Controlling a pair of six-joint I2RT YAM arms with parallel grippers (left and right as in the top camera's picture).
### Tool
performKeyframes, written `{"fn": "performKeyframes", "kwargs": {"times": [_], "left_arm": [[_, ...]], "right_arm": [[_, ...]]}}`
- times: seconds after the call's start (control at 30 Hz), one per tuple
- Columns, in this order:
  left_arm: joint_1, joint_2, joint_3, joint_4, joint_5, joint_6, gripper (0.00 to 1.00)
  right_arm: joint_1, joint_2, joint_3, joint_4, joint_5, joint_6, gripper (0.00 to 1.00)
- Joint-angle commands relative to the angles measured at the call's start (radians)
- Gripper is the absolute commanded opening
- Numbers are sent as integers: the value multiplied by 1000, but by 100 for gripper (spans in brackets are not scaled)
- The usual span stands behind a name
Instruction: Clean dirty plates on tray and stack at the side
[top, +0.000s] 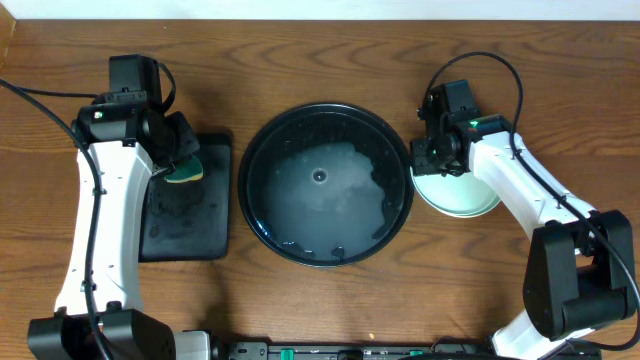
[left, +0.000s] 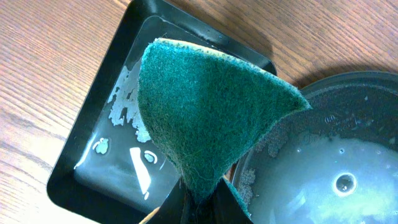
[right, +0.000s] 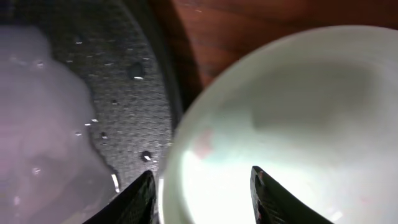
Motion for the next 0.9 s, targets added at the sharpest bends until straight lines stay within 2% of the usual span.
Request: {"fn": "performKeyframes", "kwargs": {"times": [0.0, 0.4, 0.67, 0.87], "left_arm": [[6, 2, -9, -2, -13, 10, 8], [6, 2, -9, -2, -13, 10, 8], [6, 2, -9, -2, -13, 11, 7], [6, 2, -9, -2, -13, 11, 7]], "right_arm": [[6, 11, 10, 7, -68, -34, 47], [6, 57, 5, -12, -25, -34, 45], [-4, 55, 5, -44, 124, -34, 46], [-16, 52, 31, -74, 86, -34, 46]]}}
